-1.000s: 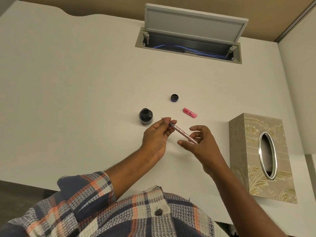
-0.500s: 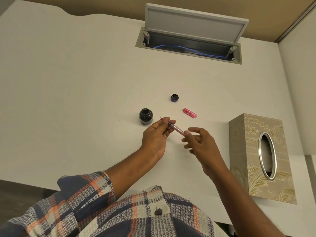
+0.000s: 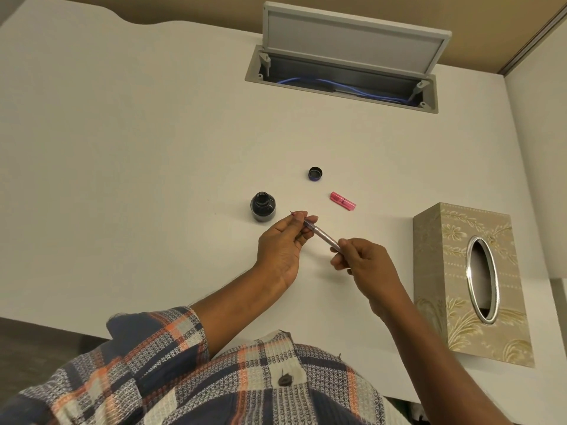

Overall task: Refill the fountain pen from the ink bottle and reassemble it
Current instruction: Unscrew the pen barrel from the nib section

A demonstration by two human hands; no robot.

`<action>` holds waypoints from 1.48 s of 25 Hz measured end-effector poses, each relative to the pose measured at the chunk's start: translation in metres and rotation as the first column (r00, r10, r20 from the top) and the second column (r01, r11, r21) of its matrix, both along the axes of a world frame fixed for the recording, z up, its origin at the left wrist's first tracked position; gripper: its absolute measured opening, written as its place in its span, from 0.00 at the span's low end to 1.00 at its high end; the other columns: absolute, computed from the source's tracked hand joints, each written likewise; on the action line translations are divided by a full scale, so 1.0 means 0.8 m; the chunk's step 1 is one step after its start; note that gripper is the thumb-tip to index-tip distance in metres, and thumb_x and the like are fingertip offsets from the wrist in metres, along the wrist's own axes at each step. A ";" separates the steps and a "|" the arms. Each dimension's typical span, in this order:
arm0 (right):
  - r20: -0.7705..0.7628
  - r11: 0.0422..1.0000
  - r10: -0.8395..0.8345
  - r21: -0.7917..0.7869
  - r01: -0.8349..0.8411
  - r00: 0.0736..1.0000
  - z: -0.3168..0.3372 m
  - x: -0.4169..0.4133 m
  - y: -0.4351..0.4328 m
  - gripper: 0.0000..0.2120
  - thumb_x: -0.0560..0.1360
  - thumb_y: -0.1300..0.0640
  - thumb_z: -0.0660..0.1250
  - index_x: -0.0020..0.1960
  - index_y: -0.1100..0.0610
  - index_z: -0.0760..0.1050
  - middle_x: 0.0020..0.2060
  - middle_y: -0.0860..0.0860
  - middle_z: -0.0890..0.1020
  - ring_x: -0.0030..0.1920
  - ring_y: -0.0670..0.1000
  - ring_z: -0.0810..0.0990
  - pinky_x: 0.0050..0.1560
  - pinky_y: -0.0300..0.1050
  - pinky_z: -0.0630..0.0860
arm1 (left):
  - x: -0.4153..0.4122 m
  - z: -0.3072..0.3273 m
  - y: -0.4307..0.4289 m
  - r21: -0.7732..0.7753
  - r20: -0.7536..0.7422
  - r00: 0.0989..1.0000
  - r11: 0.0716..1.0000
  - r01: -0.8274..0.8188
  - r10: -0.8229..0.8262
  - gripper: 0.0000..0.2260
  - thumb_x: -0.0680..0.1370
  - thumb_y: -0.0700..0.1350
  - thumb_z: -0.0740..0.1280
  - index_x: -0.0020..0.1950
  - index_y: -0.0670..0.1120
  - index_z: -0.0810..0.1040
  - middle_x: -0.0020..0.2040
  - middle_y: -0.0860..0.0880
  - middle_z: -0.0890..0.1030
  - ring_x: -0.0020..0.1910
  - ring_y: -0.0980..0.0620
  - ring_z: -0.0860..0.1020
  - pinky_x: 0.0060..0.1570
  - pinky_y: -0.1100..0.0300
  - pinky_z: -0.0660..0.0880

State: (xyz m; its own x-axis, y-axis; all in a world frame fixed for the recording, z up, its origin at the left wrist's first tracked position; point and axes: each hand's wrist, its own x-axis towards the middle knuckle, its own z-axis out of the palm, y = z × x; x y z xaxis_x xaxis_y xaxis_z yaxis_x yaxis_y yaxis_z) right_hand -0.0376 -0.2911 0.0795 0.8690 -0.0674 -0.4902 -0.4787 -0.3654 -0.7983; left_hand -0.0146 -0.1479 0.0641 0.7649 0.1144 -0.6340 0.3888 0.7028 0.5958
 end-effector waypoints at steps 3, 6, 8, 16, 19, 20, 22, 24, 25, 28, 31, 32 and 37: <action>0.067 0.999 -0.028 -0.018 0.030 0.997 0.002 0.001 -0.005 0.01 0.74 0.59 0.71 0.44 0.54 0.81 0.37 0.51 0.82 0.37 0.48 0.76 0.36 0.41 0.70 | -0.001 -0.002 0.000 -0.002 -0.014 1.000 1.000 -0.010 0.010 0.05 0.78 0.37 0.64 0.48 0.38 0.79 0.42 0.41 0.83 0.40 0.52 0.83 0.46 0.61 0.80; 0.135 0.994 -0.027 -0.103 0.041 0.990 0.001 -0.001 -0.007 0.07 0.68 0.62 0.76 0.43 0.55 0.79 0.36 0.48 0.81 0.38 0.47 0.77 0.38 0.40 0.73 | -0.004 -0.002 0.000 -0.014 -0.024 1.000 1.000 -0.010 0.009 0.05 0.78 0.37 0.64 0.48 0.38 0.79 0.42 0.42 0.83 0.41 0.52 0.83 0.45 0.62 0.80; 0.180 0.986 -0.033 -0.156 0.062 0.983 0.000 -0.003 -0.006 0.11 0.66 0.63 0.77 0.44 0.55 0.78 0.37 0.47 0.80 0.38 0.46 0.77 0.39 0.41 0.74 | -0.004 -0.001 -0.002 -0.026 -0.035 0.999 1.000 -0.003 0.002 0.05 0.78 0.37 0.64 0.49 0.38 0.79 0.42 0.42 0.83 0.42 0.51 0.83 0.47 0.61 0.80; 0.028 0.995 0.010 -0.095 -0.007 1.000 0.001 -0.001 -0.006 0.09 0.78 0.53 0.65 0.45 0.56 0.80 0.36 0.49 0.81 0.35 0.48 0.75 0.33 0.40 0.68 | -0.002 0.000 -0.001 -0.018 -0.030 0.999 1.000 -0.014 0.013 0.05 0.78 0.38 0.64 0.48 0.39 0.79 0.42 0.42 0.83 0.42 0.52 0.83 0.48 0.61 0.80; 0.068 0.995 -0.075 -0.064 0.079 0.995 0.002 -0.002 -0.011 0.04 0.72 0.61 0.72 0.42 0.57 0.76 0.35 0.50 0.77 0.32 0.46 0.71 0.25 0.33 0.65 | -0.002 0.001 -0.002 -0.021 -0.036 0.999 0.999 -0.031 0.030 0.04 0.78 0.37 0.64 0.47 0.39 0.79 0.40 0.43 0.84 0.41 0.51 0.83 0.47 0.61 0.80; 0.071 0.995 -0.082 -0.057 0.087 0.994 0.001 -0.003 -0.013 0.06 0.72 0.62 0.72 0.41 0.57 0.75 0.34 0.49 0.77 0.30 0.45 0.69 0.23 0.31 0.64 | -0.002 0.001 -0.002 -0.021 -0.037 0.999 0.999 -0.034 0.033 0.04 0.78 0.37 0.64 0.47 0.39 0.79 0.40 0.43 0.84 0.41 0.51 0.83 0.47 0.61 0.80; 0.080 0.994 -0.063 -0.081 0.069 0.995 0.000 -0.006 -0.017 0.07 0.71 0.61 0.73 0.42 0.56 0.75 0.32 0.49 0.76 0.29 0.45 0.70 0.24 0.31 0.64 | -0.002 0.002 -0.002 -0.024 -0.038 0.999 0.999 -0.039 0.038 0.04 0.78 0.37 0.64 0.47 0.39 0.79 0.40 0.43 0.84 0.41 0.52 0.83 0.46 0.62 0.80; 0.118 0.988 -0.013 -0.154 0.031 0.993 -0.001 -0.008 -0.022 0.08 0.71 0.60 0.73 0.45 0.54 0.75 0.35 0.48 0.77 0.35 0.46 0.73 0.31 0.35 0.67 | -0.001 0.001 -0.002 -0.028 -0.040 0.998 0.999 -0.047 0.046 0.04 0.78 0.37 0.65 0.47 0.39 0.79 0.40 0.44 0.84 0.42 0.51 0.83 0.47 0.61 0.80; 0.137 0.981 0.016 -0.193 0.011 0.990 -0.002 -0.009 -0.024 0.09 0.71 0.60 0.73 0.47 0.53 0.75 0.36 0.47 0.78 0.37 0.46 0.74 0.34 0.37 0.67 | -0.001 0.001 -0.001 -0.028 -0.039 0.998 0.998 -0.050 0.049 0.04 0.78 0.38 0.65 0.47 0.40 0.79 0.40 0.44 0.84 0.42 0.51 0.83 0.47 0.61 0.80; 0.180 0.954 0.089 -0.298 -0.033 0.980 -0.003 -0.012 -0.030 0.06 0.72 0.61 0.72 0.46 0.53 0.77 0.37 0.47 0.78 0.38 0.44 0.74 0.37 0.36 0.67 | -0.002 -0.001 -0.001 -0.023 -0.030 0.999 0.999 -0.046 0.045 0.04 0.77 0.38 0.65 0.47 0.39 0.79 0.39 0.44 0.84 0.41 0.52 0.83 0.45 0.62 0.80; 0.193 0.908 0.127 -0.417 -0.036 0.973 -0.012 -0.019 -0.039 0.06 0.73 0.63 0.70 0.43 0.53 0.76 0.40 0.50 0.78 0.40 0.47 0.75 0.37 0.40 0.68 | -0.003 -0.003 -0.002 -0.009 -0.029 0.999 0.999 -0.041 0.040 0.04 0.78 0.38 0.65 0.47 0.39 0.79 0.40 0.44 0.84 0.40 0.54 0.83 0.43 0.64 0.80; 0.188 0.899 0.121 -0.437 -0.027 0.975 -0.016 -0.021 -0.043 0.05 0.73 0.64 0.69 0.43 0.54 0.76 0.40 0.50 0.78 0.40 0.49 0.75 0.37 0.41 0.68 | -0.003 -0.003 -0.002 -0.007 -0.029 0.999 0.999 -0.041 0.041 0.04 0.78 0.38 0.65 0.47 0.39 0.79 0.40 0.44 0.84 0.40 0.54 0.83 0.43 0.64 0.80; 0.182 0.881 0.055 -0.471 0.038 0.982 -0.037 -0.032 -0.060 0.03 0.76 0.65 0.65 0.47 0.59 0.76 0.41 0.53 0.79 0.41 0.53 0.76 0.35 0.41 0.65 | -0.002 0.000 -0.004 -0.010 -0.021 0.999 0.999 -0.040 0.040 0.04 0.78 0.38 0.64 0.47 0.40 0.78 0.39 0.45 0.84 0.39 0.54 0.83 0.44 0.64 0.80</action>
State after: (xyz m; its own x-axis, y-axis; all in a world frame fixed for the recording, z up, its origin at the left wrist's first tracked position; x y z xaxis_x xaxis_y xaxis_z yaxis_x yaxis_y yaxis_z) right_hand -0.0631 -0.3389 0.0497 0.9418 -0.2418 -0.2334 -0.3353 -0.7229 -0.6042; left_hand -0.0160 -0.1508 0.0642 0.7464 0.1381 -0.6510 0.3723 0.7242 0.5805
